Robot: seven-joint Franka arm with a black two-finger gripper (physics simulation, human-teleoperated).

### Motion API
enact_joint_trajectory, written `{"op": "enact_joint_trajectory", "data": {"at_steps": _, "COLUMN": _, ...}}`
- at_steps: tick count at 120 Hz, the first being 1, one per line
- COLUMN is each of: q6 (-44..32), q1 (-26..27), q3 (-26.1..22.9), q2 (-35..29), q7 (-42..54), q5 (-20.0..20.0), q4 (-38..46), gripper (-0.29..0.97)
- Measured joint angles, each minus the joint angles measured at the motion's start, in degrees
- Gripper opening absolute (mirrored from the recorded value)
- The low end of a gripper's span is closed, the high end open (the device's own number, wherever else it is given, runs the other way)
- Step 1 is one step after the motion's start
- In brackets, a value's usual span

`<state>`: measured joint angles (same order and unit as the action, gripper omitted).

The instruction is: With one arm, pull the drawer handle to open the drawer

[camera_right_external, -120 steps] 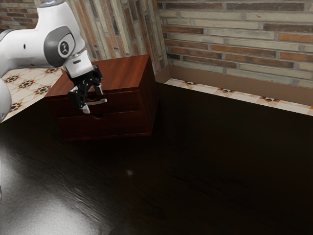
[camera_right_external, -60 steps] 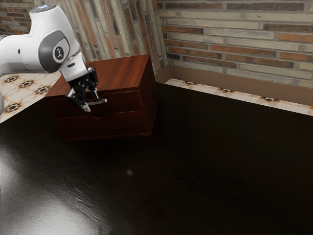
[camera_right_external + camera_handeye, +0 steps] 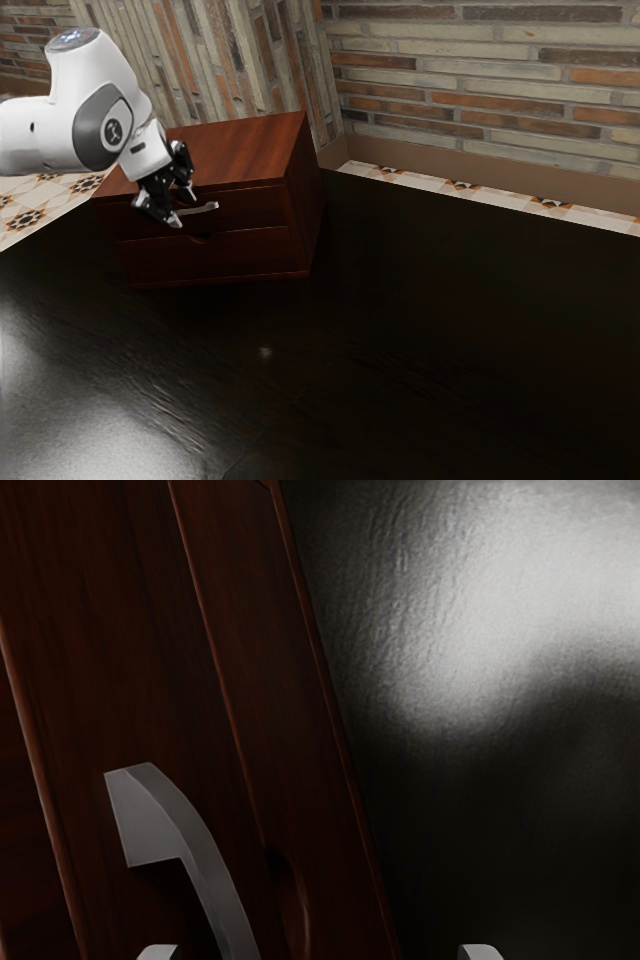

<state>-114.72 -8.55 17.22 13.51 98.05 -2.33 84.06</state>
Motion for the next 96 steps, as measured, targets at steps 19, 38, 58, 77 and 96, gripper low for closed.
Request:
{"op": "enact_joint_trajectory", "data": {"at_steps": 19, "q6": -1.4, "q1": 0.0, "q3": 0.0, "q2": -0.9, "q7": 0.1, "q5": 0.1, "q4": 2.2, "gripper": 0.32}}
{"op": "enact_joint_trajectory", "data": {"at_steps": 38, "q6": -2.5, "q1": 0.0, "q3": 0.0, "q2": -1.1, "q7": 0.2, "q5": 0.2, "q4": 3.3, "gripper": 0.34}}
{"op": "enact_joint_trajectory", "data": {"at_steps": 58, "q6": -3.6, "q1": 0.0, "q3": 0.0, "q2": -0.9, "q7": 0.2, "q5": 0.1, "q4": 3.5, "gripper": 0.33}}
{"op": "enact_joint_trajectory", "data": {"at_steps": 77, "q6": -4.3, "q1": 0.0, "q3": 0.0, "q2": -0.8, "q7": 0.2, "q5": 0.0, "q4": 3.6, "gripper": 0.34}}
{"op": "enact_joint_trajectory", "data": {"at_steps": 96, "q6": -4.6, "q1": -0.1, "q3": 0.0, "q2": -0.7, "q7": 0.2, "q5": 0.0, "q4": 4.1, "gripper": 0.33}}
